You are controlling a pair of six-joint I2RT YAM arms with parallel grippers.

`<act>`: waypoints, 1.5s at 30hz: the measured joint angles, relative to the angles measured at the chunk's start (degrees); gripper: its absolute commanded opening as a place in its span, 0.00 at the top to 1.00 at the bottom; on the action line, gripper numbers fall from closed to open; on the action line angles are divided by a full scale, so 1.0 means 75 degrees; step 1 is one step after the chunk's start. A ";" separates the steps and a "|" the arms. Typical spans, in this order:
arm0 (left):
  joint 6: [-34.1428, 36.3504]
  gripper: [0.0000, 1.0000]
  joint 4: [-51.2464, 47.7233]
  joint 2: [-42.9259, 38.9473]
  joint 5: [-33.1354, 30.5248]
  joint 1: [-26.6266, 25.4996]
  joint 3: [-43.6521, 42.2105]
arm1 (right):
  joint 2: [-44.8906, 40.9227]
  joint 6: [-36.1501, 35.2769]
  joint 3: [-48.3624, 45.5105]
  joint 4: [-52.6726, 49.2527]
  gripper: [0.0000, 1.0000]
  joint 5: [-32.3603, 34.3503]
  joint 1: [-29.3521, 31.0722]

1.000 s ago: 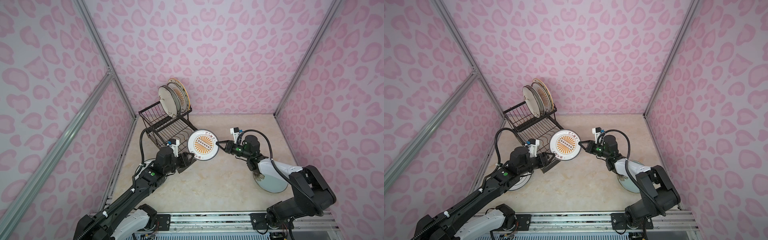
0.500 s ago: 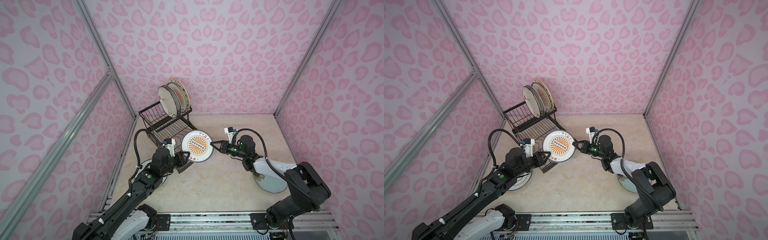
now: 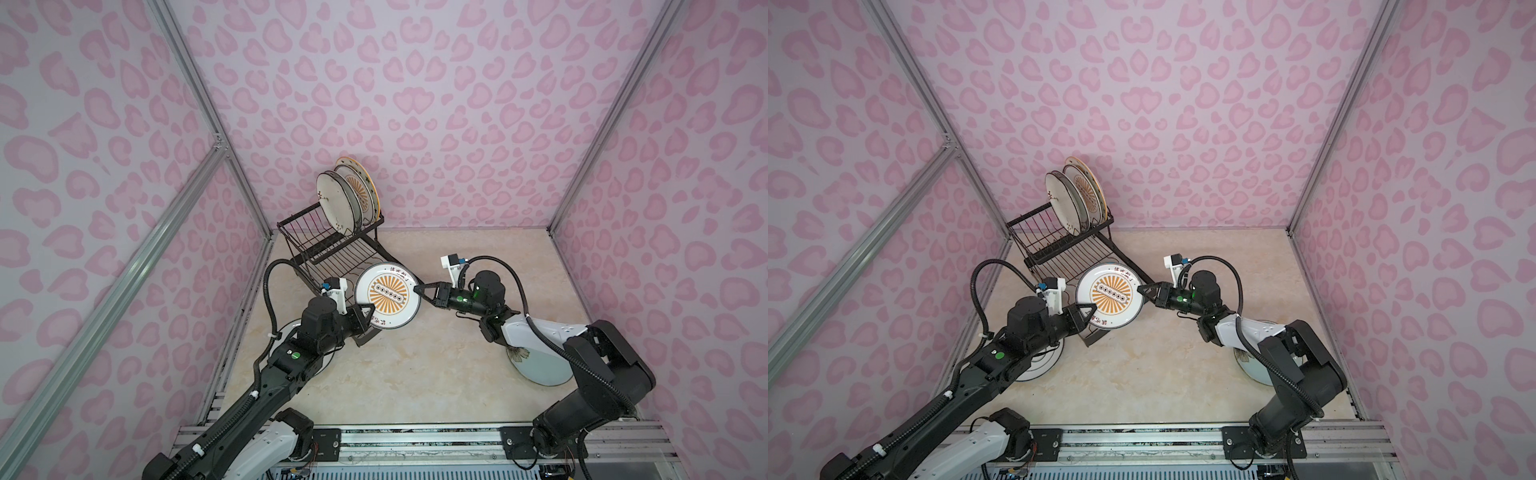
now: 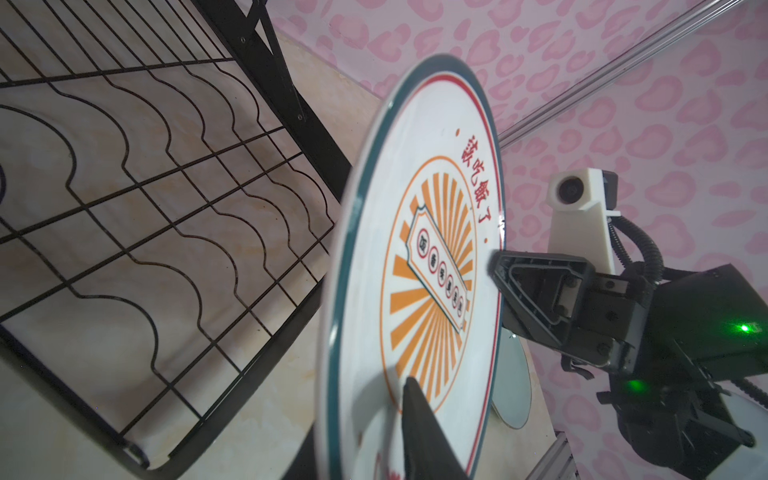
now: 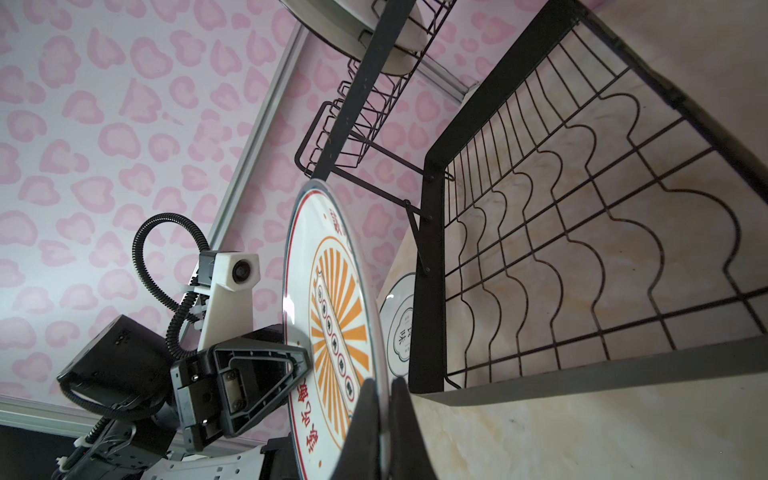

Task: Load the plates into the dish rack
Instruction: 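Hold the upright sunburst plate against the left gripper beside the rack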

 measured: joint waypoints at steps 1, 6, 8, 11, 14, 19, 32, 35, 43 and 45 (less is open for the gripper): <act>0.0000 0.79 -0.0017 -0.0023 -0.0020 0.0000 0.0000 | 0.0000 0.0003 0.0000 0.0000 0.99 0.0000 0.0003; -0.0032 0.86 -0.0020 -0.0157 -0.0047 0.0006 -0.0003 | 0.0000 -0.0020 -0.0003 -0.0009 0.95 0.0012 0.0009; -0.0114 0.90 0.0064 -0.0189 -0.0044 0.0006 -0.0009 | -0.0009 -0.0055 -0.0003 -0.0012 0.93 0.0029 0.0012; -0.0192 0.95 0.0318 -0.0201 -0.0003 0.0017 -0.0009 | -0.0038 -0.0026 -0.0003 -0.0073 0.87 0.0064 0.0015; -0.0198 0.96 0.0382 -0.0198 0.0009 0.0017 -0.0009 | -0.0140 -0.0015 0.0000 -0.0122 0.81 0.0108 0.0035; -0.0195 0.96 0.0370 -0.0245 0.0017 0.0038 -0.0058 | -0.0152 -0.0032 0.0015 -0.0245 0.74 0.0122 0.0137; -0.0201 0.96 0.0233 -0.0519 0.0006 0.0061 -0.0128 | 0.0023 -0.0350 0.0280 -0.0408 0.72 0.0256 0.0513; -0.0201 0.96 0.0233 -0.0522 -0.0003 0.0061 -0.0128 | 0.0125 -0.0367 0.0361 -0.0437 0.74 0.0300 0.0592; -0.0201 0.96 0.0312 -0.0527 0.0038 0.0061 -0.0128 | 0.0271 -0.0338 0.0557 -0.0484 0.79 0.0289 0.0717; -0.0230 0.96 0.0306 -0.0533 0.0017 0.0070 -0.0140 | 0.0286 -0.0309 0.0577 -0.0475 0.82 0.0259 0.0714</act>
